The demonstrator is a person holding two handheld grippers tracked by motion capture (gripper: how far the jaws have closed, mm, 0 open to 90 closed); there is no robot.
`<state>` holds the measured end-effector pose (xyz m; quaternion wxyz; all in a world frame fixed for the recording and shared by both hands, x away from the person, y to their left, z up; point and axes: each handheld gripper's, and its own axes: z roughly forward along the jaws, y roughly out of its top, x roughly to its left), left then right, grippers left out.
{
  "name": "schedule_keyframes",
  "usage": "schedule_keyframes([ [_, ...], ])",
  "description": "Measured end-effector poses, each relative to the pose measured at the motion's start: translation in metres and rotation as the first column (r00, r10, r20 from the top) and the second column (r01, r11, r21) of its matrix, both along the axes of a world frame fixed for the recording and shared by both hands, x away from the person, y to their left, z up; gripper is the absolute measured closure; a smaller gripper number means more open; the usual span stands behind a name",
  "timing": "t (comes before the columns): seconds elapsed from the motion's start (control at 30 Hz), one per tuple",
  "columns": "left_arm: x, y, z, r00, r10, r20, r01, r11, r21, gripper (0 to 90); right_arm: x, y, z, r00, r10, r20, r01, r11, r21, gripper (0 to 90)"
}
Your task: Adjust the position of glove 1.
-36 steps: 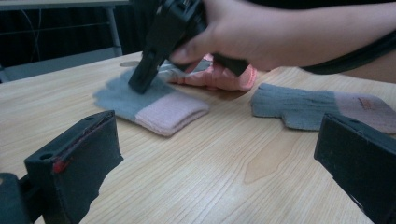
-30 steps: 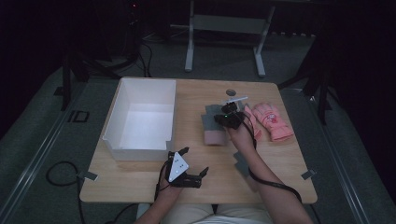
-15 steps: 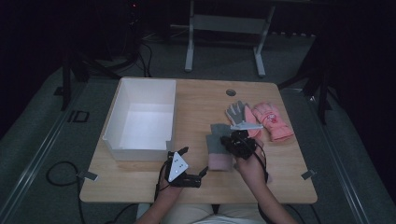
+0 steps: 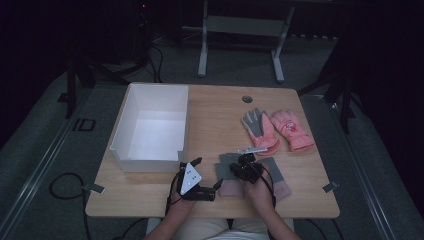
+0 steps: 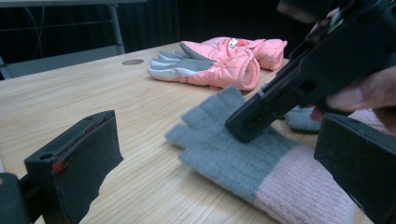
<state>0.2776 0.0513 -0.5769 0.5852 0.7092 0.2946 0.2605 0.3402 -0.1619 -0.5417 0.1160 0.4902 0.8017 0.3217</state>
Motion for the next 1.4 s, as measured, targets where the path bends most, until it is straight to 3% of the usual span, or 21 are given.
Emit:
schedule_keyframes([
  [0.13, 0.0, 0.0, 0.0, 1.0, -0.002, 0.0, 0.002, 1.0, 0.0, 0.0, 0.002, 0.001, -0.011, 0.9999, -0.016, -0.004, 0.016, 1.0, 0.009, 81.4],
  [0.3, 0.0, -0.001, 0.0, 1.0, -0.003, 0.002, 0.003, 1.0, 0.005, 0.0, 0.003, -0.001, -0.01, 0.9996, -0.027, -0.007, 0.027, 0.999, 0.024, 73.7],
  [0.4, 0.001, -0.001, 0.0, 1.0, -0.004, -0.002, 0.004, 1.0, 0.002, 0.0, 0.001, -0.007, 0.0, 0.9997, -0.022, 0.014, 0.022, 0.999, 0.037, 70.1],
  [0.5, 0.001, -0.001, 0.0, 1.0, -0.007, 0.001, 0.007, 1.0, 0.002, 0.0, 0.004, -0.018, 0.018, 0.9973, 0.038, 0.063, -0.041, 0.998, 0.038, 66.6],
  [0.63, 0.001, -0.001, 0.0, 0.9999, -0.011, 0.003, 0.011, 0.9999, 0.005, 0.0, 0.008, -0.039, 0.039, 0.9862, 0.118, 0.116, -0.118, 0.993, -0.008, 63.4],
  [0.7, 0.001, -0.001, 0.0, 0.9999, -0.011, 0.0, 0.011, 0.9999, 0.003, 0.0, 0.011, -0.049, 0.045, 0.9744, 0.177, 0.138, -0.172, 0.984, -0.05, 62.3],
  [0.87, 0.001, -0.001, 0.0, 1.0, -0.01, 0.001, 0.01, 0.9999, 0.005, 0.0, 0.012, -0.081, 0.051, 0.9532, 0.269, 0.138, -0.257, 0.961, -0.101, 62.3],
  [0.9, 0.001, -0.001, 0.0, 1.0, -0.01, 0.002, 0.01, 0.9999, 0.006, 0.0, 0.012, -0.088, 0.051, 0.9495, 0.281, 0.139, -0.268, 0.958, -0.106, 62.3],
  [1.13, 0.0, -0.002, 0.0, 1.0, -0.008, 0.006, 0.008, 0.9999, 0.008, 0.0, 0.004, -0.12, 0.035, 0.9513, 0.295, 0.091, -0.28, 0.949, -0.145, 62.3],
  [1.3, 0.0, -0.002, 0.0, 1.0, -0.005, 0.005, 0.005, 1.0, 0.006, 0.0, 0.001, -0.126, 0.018, 0.9521, 0.301, 0.056, -0.288, 0.943, -0.167, 62.3],
  [1.37, 0.001, -0.002, 0.0, 1.0, -0.003, 0.001, 0.003, 1.0, 0.007, 0.0, 0.003, -0.126, 0.011, 0.9509, 0.306, 0.045, -0.293, 0.937, -0.189, 62.3],
  [1.4, 0.001, -0.002, 0.0, 1.0, -0.002, 0.0, 0.002, 1.0, 0.007, 0.0, 0.004, -0.125, 0.006, 0.9504, 0.31, 0.028, -0.297, 0.93, -0.217, 62.4],
])
